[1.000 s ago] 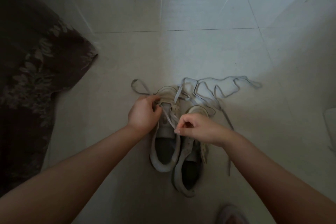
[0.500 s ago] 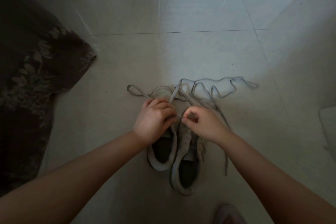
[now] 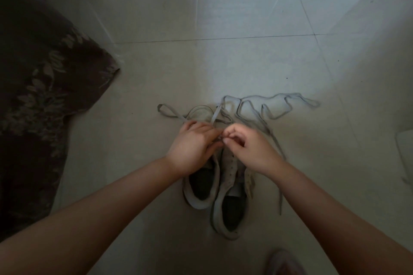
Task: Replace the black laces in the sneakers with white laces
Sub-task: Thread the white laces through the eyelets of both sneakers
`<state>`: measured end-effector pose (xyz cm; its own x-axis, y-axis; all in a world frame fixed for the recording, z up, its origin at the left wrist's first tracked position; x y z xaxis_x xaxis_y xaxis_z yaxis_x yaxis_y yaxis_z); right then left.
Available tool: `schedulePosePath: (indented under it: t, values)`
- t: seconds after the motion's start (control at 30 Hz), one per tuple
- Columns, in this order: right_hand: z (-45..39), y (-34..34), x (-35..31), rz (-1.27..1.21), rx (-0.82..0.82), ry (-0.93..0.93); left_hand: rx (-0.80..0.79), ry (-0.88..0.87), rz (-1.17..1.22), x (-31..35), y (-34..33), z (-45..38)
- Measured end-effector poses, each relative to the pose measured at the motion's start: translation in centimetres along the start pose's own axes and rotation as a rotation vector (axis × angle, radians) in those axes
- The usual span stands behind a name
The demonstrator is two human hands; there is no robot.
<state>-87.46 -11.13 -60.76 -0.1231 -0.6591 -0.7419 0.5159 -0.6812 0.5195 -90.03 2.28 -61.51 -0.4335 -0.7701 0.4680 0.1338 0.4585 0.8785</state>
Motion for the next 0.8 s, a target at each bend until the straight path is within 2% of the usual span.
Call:
schedulePosePath:
  t: [0.1,0.2,0.3,0.57,0.8]
  values:
    - [0.0,0.6,-1.1,-0.166,0.049,-0.001,0.091,0.022,0.043,-0.6,0.9,-0.2]
    - [0.0,0.3,-1.3,-0.405,-0.011,-0.055,0.16,0.11,0.317,-1.6,1.3,-0.1]
    - [-0.3,0.0,-1.1,-0.427,0.041,-0.061,0.178,0.15,0.477,-1.8,0.9,0.3]
    - [-0.7,-1.0,-2.0,-0.52,0.125,0.029,0.21,0.087,0.569,-1.2,1.5,0.7]
    - [-0.7,-0.9,-2.5,-0.475,0.17,0.07,0.192,0.064,0.472,-2.0,0.7,0.4]
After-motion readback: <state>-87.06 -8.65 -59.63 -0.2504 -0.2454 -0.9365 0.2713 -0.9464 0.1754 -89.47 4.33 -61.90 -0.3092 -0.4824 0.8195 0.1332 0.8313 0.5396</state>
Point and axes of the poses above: each hand's wrist, its own z-axis away from the middle knuckle, its own y-axis out of the back of the hand, x = y × z, the point moved 5 cm from there along -z, towards the middle knuckle, and after that the axes turned 8 degrees about -y, right-handed, at the moved point
